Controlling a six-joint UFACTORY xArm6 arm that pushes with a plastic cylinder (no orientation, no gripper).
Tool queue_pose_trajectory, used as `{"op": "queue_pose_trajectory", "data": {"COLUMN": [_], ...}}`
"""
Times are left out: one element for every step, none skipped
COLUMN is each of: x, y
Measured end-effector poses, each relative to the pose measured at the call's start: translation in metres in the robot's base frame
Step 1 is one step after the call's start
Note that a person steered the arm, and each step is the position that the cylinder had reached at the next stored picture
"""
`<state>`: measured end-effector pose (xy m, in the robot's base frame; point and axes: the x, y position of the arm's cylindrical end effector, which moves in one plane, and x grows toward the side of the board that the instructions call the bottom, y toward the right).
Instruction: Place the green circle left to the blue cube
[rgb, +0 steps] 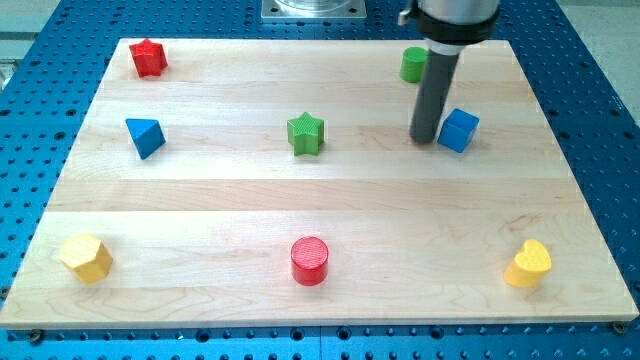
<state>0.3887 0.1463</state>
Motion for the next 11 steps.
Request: {"op": "queue_pose_trajectory", "data": {"x": [0.000,-0.015,-0.074,-0.142,-0.177,-0.146,-0.108,-0.096,-0.132,-0.092,-0.037], "y": [0.023,0.022,0.029,0.044,0.014,-0.025,-0.022,-0.022,0.006,0.014,0.014]}}
